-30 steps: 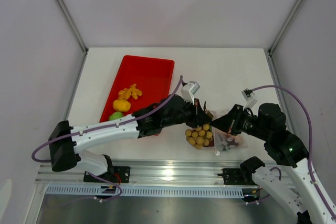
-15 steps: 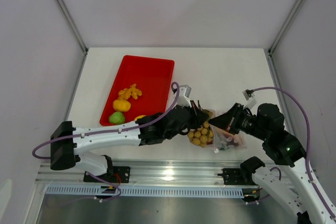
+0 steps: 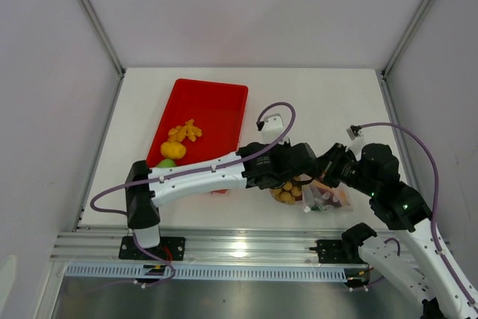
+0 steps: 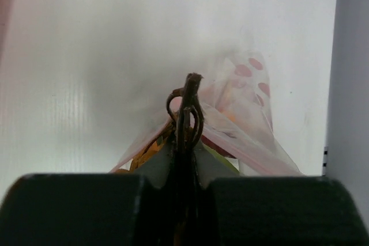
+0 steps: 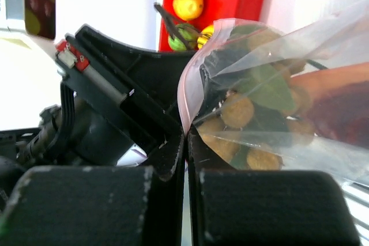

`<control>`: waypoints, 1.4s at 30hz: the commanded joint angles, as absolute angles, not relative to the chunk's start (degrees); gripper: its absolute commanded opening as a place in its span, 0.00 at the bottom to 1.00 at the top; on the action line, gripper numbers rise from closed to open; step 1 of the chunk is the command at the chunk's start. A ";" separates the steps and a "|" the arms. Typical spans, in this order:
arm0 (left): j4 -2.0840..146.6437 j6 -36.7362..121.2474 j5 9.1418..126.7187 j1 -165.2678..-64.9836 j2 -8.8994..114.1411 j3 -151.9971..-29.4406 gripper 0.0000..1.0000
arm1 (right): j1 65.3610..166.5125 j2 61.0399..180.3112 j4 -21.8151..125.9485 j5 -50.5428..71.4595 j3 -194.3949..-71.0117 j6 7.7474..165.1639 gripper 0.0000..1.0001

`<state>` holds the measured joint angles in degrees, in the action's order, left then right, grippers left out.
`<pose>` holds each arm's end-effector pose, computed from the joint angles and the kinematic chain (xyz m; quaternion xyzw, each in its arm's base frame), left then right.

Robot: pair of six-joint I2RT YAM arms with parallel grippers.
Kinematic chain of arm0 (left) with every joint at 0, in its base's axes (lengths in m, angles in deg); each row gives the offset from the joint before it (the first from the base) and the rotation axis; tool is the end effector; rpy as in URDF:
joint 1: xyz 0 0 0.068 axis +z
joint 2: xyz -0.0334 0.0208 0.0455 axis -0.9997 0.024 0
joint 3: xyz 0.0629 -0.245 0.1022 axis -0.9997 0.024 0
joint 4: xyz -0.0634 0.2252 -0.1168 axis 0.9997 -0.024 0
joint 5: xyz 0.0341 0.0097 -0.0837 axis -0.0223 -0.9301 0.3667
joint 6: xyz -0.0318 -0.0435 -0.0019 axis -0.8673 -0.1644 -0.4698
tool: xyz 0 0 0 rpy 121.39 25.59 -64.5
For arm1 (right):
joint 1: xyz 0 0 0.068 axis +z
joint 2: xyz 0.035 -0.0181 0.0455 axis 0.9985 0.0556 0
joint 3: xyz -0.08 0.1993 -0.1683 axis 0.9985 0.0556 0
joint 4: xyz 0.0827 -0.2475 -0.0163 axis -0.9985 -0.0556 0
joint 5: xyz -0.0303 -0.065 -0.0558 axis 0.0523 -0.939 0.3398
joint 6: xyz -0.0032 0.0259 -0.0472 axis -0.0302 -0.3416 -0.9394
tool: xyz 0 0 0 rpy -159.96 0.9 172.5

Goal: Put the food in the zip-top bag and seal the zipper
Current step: Place the fake fruit in the zipper food storage bag.

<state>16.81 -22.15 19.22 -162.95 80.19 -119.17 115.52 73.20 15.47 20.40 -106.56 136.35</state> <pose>0.1259 -0.3630 0.3371 -0.1149 0.8951 -0.1826 0.3902 0.0999 0.0670 0.3452 0.1137 0.8126 0.4709 0.3242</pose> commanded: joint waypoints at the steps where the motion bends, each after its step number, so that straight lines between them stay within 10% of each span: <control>1: 14.25 -22.47 19.24 -164.92 78.74 -116.47 0.14 | 116.08 73.61 20.50 21.63 -108.30 136.33 0.00; 3: 23.09 -17.99 20.47 -164.83 75.84 -110.77 0.34 | 116.08 73.61 18.74 20.57 -109.18 135.19 0.00; 11: 45.20 -8.49 24.25 -164.39 62.48 -89.41 0.66 | 115.99 72.91 16.98 20.31 -110.50 134.66 0.00; 23: 56.19 2.50 30.21 -164.48 54.04 -79.91 0.79 | 115.99 72.64 15.66 20.83 -110.51 132.90 0.00; 28: 61.12 6.02 32.86 -164.65 50.35 -76.39 0.99 | 115.99 72.55 15.40 21.10 -110.59 132.29 0.00; 42: 68.94 12.71 38.04 -164.39 46.12 -72.96 0.99 | 115.99 72.38 16.45 21.71 -108.84 132.11 0.00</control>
<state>66.41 10.96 36.18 -164.46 45.35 -72.24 116.00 72.98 13.53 20.66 -107.98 132.44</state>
